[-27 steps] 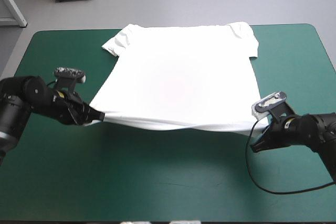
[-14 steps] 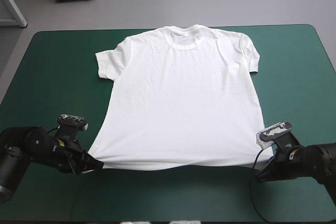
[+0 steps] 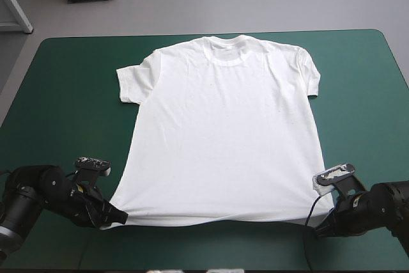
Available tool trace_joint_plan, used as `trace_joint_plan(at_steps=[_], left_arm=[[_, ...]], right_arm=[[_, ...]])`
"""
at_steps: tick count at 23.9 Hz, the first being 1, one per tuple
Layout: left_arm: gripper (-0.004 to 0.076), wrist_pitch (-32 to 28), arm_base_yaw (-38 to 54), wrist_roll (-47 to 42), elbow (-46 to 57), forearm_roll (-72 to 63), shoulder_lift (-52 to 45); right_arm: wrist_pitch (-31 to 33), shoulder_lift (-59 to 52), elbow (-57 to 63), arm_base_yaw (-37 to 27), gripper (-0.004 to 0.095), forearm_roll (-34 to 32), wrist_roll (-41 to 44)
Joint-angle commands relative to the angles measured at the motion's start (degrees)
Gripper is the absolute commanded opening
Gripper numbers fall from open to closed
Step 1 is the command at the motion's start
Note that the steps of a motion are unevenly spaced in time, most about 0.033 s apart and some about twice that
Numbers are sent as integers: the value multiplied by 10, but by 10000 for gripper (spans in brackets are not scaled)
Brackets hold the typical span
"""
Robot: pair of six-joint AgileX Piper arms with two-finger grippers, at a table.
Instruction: Fold the cloth
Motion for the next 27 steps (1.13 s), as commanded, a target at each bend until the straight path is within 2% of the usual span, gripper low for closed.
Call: trace_joint_plan(at_steps=[1,4,5,13,16,17,21,23,27], left_arm=[[-8,34,-3,-2,-10,-8,-12],[34,35,-3,-2,-10,-18,-16],[75,35,-3,7,-10,-20,-19],[414,35,-3,-15,-26,-21,-56],[419,25,-3,-15,-111,-12,-54],[419,-3,-3,-15,-157,4,-40],[419,-73,-3,-15,-232,25,18],[419,-114,-2,-15,-284,26,97],[419,-144,-2,-9,-351,25,223]], right_arm=[[23,-5,-14,1,-14,-12,3],[52,-5,-14,1,44,-6,6],[58,-5,-15,1,85,-7,6],[58,-9,-84,1,537,-14,43],[48,-2,-150,1,540,-50,74],[28,13,-182,1,540,-78,95],[-20,73,-234,1,540,-118,120],[-45,157,-292,0,540,-116,140],[-52,295,-409,0,540,-117,140]])
